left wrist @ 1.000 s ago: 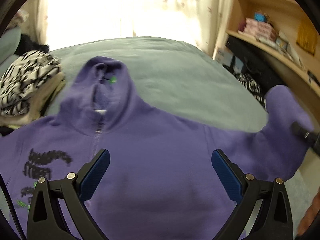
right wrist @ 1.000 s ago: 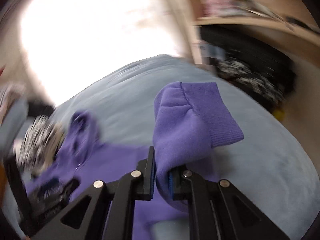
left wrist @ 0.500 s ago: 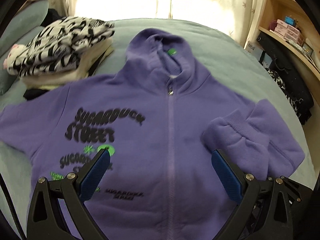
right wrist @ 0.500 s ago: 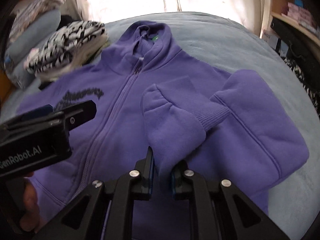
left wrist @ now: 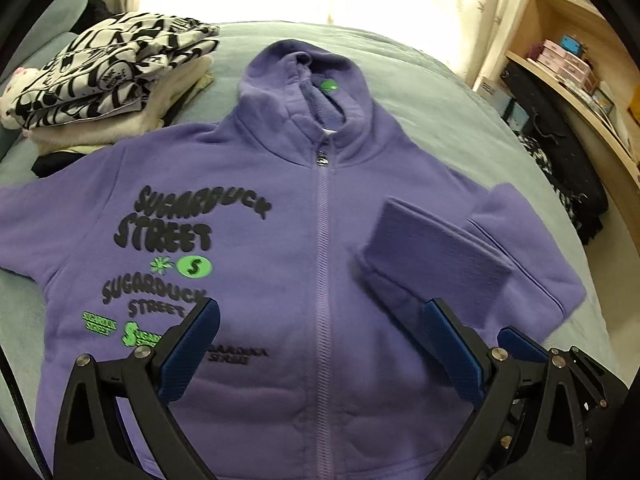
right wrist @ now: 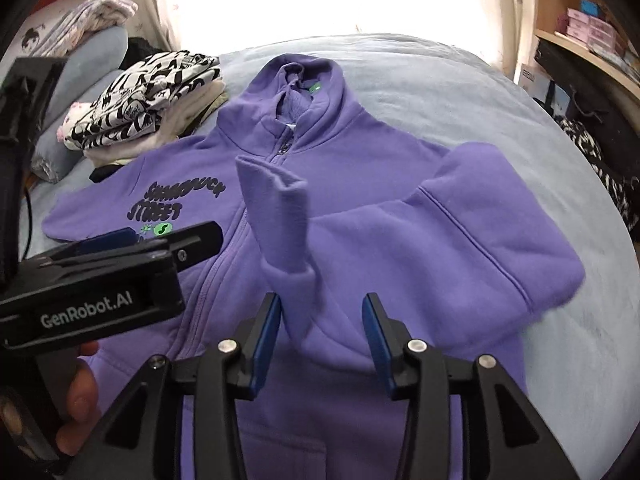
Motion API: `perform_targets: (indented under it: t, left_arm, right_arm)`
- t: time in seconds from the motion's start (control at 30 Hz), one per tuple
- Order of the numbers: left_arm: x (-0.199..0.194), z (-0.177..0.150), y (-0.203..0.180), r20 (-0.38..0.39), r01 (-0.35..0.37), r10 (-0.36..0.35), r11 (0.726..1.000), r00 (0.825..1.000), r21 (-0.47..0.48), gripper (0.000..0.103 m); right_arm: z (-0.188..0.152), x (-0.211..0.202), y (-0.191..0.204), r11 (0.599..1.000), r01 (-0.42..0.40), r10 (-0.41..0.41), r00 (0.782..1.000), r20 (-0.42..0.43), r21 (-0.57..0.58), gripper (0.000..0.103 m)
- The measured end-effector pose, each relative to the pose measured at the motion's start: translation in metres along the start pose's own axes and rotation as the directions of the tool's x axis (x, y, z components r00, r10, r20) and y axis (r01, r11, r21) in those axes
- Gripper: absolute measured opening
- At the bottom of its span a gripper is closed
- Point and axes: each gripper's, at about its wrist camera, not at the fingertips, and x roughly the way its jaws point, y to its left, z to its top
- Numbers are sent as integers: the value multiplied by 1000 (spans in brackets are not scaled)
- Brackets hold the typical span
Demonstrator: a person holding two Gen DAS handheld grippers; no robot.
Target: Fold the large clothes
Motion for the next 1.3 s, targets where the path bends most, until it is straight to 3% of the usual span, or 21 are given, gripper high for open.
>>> perform_targets:
  t: [0.13,0.23,0.47,0.63,0.83,0.9,0.97,1.03,1.07,1.1,1.2,1.3]
  left_arm:
    - [2,-8,-2,-42,67,-67,998,997,-7,101]
    - [7,-14,2,-77,149,-152,988,985,-48,101]
    - [25,-20,12,-139,307,-333,935,933,-178,101]
    - [40,-22,14,-169,267,-299,945,939,-188,101]
    - [44,-22,19,-175,282,-314,941,933,-186,100]
    - [44,-23,20,-173,251,-279,953,945,-168,86]
    - [46,-20,20,-173,210,-234,966,957,-149,55]
    - [45,-16,18,-170,171,-188,979,967,-108,41]
    - [43,-13,17,-163,178,-192,979,968,-95,11]
    - [40,-8,13,-160,204,-212,977,964,-68,3]
    - [22,12,-5,-97,163,-157,985,983,62,4]
    - [-1,36,-29,2,120,-123,973,992,195,3]
  right_arm:
    - [-13,-14,-12,999,42,-42,999,15,22,43]
    - [-23,-21,-24,997,41,-42,999,9,67,43]
    - [-41,-23,-41,988,16,-14,1000,-14,151,43]
    - [-46,-23,-45,984,12,-7,1000,-26,177,43]
    - [-49,-22,-46,981,11,-5,1000,-31,192,43]
    - [-50,-20,-46,980,3,4,999,-36,199,43]
    - [-51,-19,-45,979,0,8,999,-38,204,43]
    - [-53,-19,-44,980,1,8,999,-41,201,43]
    - [-53,-19,-44,980,2,7,999,-42,198,43]
    - [-53,-19,-43,981,5,4,999,-45,194,43]
    - [-53,-20,-43,981,13,-4,999,-47,193,43]
    - [-51,-23,-43,981,23,-16,999,-39,192,43]
